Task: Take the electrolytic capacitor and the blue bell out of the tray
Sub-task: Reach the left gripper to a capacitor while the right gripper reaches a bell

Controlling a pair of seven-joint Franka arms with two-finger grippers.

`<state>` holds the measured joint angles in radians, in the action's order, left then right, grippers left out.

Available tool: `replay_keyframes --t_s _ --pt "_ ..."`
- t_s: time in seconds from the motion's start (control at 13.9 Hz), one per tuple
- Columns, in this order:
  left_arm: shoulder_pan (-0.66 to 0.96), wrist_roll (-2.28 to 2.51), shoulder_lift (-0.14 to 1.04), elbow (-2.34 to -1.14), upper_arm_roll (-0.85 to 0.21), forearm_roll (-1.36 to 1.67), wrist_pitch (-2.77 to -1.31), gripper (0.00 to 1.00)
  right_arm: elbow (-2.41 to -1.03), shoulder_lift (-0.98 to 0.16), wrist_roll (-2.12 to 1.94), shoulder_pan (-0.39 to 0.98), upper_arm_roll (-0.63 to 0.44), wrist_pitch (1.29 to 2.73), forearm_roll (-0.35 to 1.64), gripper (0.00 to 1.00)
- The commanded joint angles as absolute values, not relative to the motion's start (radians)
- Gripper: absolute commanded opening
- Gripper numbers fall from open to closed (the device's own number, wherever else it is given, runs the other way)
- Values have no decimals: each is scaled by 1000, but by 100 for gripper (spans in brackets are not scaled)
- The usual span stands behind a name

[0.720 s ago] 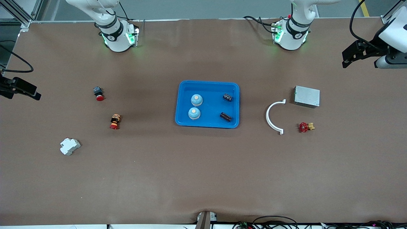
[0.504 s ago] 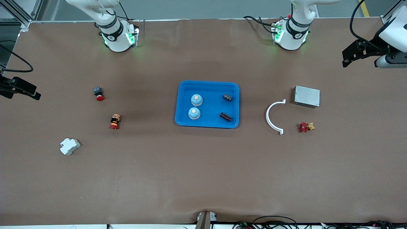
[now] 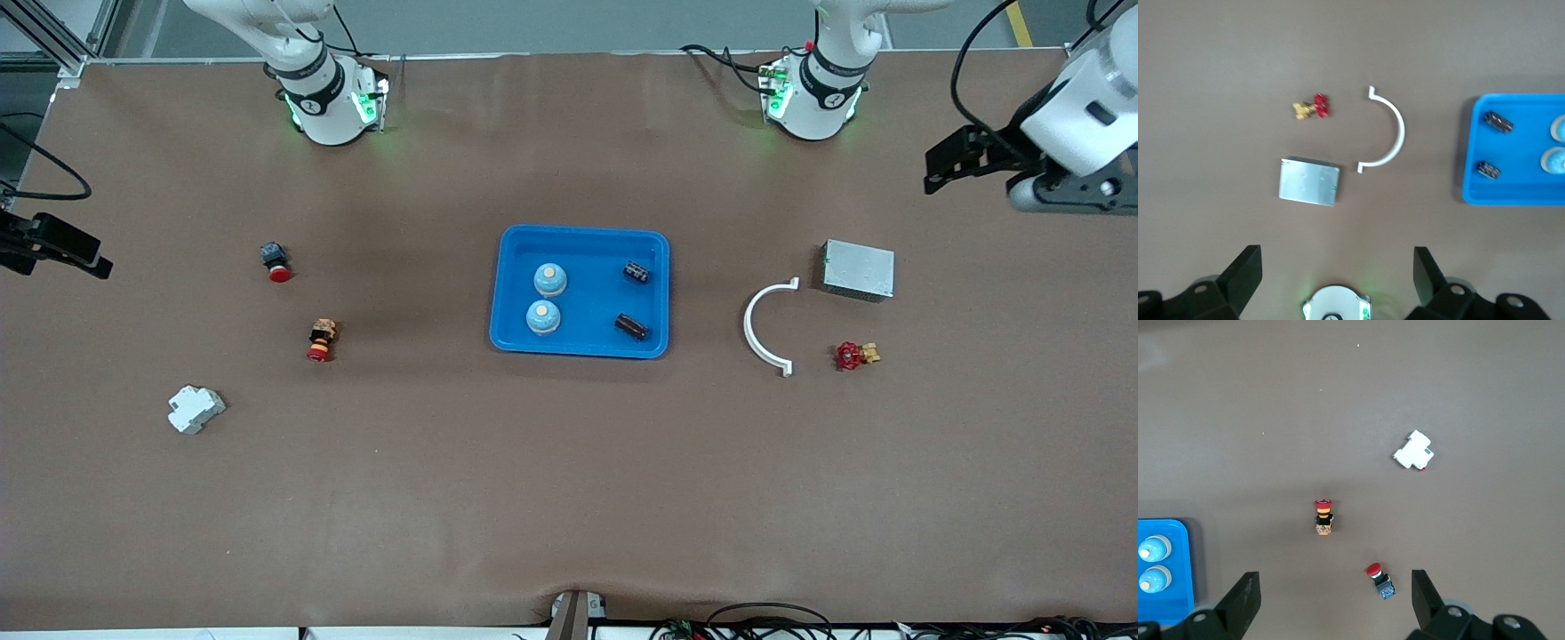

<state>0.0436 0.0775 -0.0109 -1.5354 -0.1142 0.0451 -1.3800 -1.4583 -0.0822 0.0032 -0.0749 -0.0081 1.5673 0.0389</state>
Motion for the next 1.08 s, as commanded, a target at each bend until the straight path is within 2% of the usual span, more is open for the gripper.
replay_keyframes --t_s 0.0,0.29,0.65,1.01 --pt "57 80 40 -1529 -124 103 -1365 100 -1480 -55 -2 -61 -17 1565 35 100" --pt "55 130 38 -1667 -182 107 -1489 100 -1508 -45 0 -60 -15 1560 34 100" --pt "54 299 37 -1877 -296 91 -1780 100 -1699 35 67 -51 -14 1672 48 100" --pt "69 622 81 -2022 -402 91 -2027 100 -1828 64 341 96 -12 1744 55 100"
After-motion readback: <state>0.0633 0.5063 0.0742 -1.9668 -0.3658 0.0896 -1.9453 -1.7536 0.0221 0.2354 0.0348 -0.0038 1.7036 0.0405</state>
